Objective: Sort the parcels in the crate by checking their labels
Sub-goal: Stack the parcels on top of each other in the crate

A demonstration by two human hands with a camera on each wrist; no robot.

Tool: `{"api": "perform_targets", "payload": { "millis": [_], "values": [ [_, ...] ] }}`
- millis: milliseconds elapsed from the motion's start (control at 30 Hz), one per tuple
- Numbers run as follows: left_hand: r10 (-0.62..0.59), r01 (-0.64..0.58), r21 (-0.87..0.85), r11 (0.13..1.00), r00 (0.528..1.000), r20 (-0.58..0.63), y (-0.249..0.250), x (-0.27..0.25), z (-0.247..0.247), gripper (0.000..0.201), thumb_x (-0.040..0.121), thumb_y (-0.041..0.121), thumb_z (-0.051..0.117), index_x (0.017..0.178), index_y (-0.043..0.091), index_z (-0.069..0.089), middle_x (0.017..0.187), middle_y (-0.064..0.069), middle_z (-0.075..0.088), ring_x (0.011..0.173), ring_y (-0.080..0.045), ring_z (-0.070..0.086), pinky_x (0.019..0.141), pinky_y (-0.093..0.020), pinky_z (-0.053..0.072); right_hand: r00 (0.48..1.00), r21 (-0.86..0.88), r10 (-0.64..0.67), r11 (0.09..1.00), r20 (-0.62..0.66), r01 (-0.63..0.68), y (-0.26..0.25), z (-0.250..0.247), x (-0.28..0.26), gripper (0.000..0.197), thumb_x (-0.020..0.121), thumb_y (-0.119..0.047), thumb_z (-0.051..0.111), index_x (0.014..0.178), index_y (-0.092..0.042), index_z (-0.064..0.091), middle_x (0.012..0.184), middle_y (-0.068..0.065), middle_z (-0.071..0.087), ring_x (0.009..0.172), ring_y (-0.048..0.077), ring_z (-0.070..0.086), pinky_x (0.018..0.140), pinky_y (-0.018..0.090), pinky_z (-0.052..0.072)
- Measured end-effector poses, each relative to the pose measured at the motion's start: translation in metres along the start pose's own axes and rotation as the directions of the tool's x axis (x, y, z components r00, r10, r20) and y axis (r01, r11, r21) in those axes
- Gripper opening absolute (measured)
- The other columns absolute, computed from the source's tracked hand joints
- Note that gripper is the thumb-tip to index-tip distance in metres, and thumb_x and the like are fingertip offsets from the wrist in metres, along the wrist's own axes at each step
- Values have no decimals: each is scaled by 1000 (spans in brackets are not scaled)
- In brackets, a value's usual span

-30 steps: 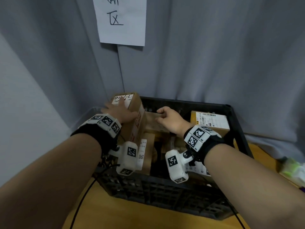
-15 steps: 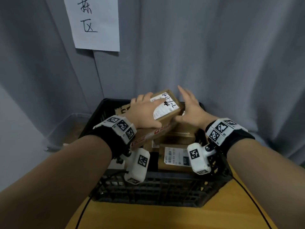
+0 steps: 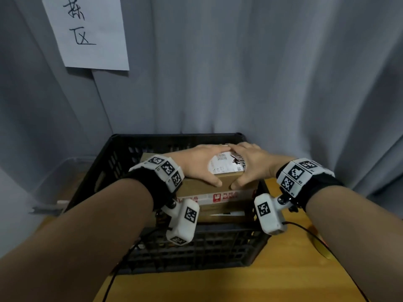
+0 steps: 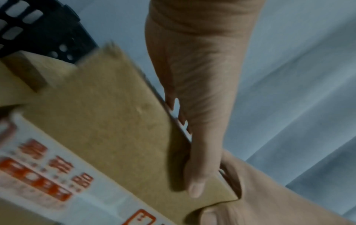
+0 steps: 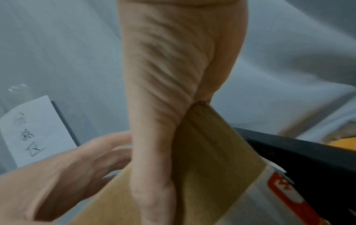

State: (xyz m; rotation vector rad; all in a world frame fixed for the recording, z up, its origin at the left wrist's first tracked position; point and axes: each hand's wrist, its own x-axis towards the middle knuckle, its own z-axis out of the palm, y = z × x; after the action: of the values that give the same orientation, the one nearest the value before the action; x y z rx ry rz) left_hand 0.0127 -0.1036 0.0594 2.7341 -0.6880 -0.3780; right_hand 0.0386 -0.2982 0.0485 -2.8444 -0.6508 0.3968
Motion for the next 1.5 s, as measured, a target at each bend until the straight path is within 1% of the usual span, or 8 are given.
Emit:
{"api": "perform_targets", "payload": {
  "millis": [167, 433, 567, 733, 867, 1067, 1367, 1500],
  "values": [
    [-279, 280, 21, 960, 960, -25, -26, -17, 2, 110, 62, 72, 66, 149, 37, 8, 157, -4, 19, 142, -30, 21, 114, -54, 22, 994, 20, 110, 994, -28, -109, 14, 0, -6, 117, 58, -56, 80, 150, -22, 15, 141, 1, 31, 129, 22, 28, 110, 43, 33],
    [-424, 386, -367, 846, 905, -25, -21, -32, 13, 68, 97, 50, 38, 152, 24, 8, 150, -6, 38, 128, -20, 46, 86, -23, 34, 994, -49, 110, 993, -9, -110, 7, 6, -1, 111, 70, -61, 70, 153, -23, 6, 159, 6, 13, 145, 30, 10, 119, 51, 8],
    [-394, 348, -435, 830, 919, -18, -29, -31, 13, 67, 96, 50, 40, 151, 27, 10, 146, -7, 42, 110, -17, 54, 76, -24, 48, 991, -41, 51, 998, -121, -57, -15, 0, 5, 87, 80, -71, 48, 151, -26, 22, 159, 6, 20, 148, 28, 8, 118, 52, -3],
    [-382, 312, -400, 862, 918, -108, -50, -39, 0, 66, 97, 51, 33, 152, 19, 17, 149, -10, 39, 132, -23, 43, 105, -31, 34, 956, 23, -92, 994, -278, 102, -70, 2, 23, 55, 90, -49, 52, 139, -25, 46, 140, 7, 49, 133, 27, 39, 114, 43, 25],
    [-389, 310, -317, 896, 893, -227, -104, -53, -18, 46, 97, 39, 46, 130, 8, 53, 130, -11, 59, 119, -22, 54, 92, -25, 36, 928, 96, -117, 983, -353, 160, -120, 1, 47, 39, 91, -33, 57, 128, -20, 58, 127, 6, 60, 118, 24, 54, 103, 40, 42],
    [-394, 318, -320, 893, 895, -210, -181, -73, -16, 36, 95, 31, 53, 124, 10, 57, 120, -7, 64, 110, -19, 58, 88, -23, 40, 951, 186, -34, 978, -309, 95, -180, 23, 89, 34, 93, -26, 55, 125, -17, 60, 124, 5, 64, 114, 22, 59, 99, 36, 47],
    [-343, 275, -389, 879, 932, -117, -217, -62, 6, 37, 96, 28, 51, 127, 10, 54, 125, -9, 60, 117, -19, 54, 102, -27, 39, 979, -454, 71, 878, -193, -154, -171, 40, 103, 29, 88, -17, 53, 115, -23, 61, 117, 2, 60, 116, 24, 50, 98, 40, 31],
    [-338, 259, -447, 856, 935, -106, -214, -53, 9, 37, 96, 28, 51, 127, 9, 54, 127, -9, 59, 117, -19, 54, 99, -26, 39, 963, -290, 18, 952, -271, -99, -160, 42, 103, 38, 89, -19, 53, 126, -26, 57, 125, 1, 53, 119, 23, 45, 98, 39, 32]
  ]
}}
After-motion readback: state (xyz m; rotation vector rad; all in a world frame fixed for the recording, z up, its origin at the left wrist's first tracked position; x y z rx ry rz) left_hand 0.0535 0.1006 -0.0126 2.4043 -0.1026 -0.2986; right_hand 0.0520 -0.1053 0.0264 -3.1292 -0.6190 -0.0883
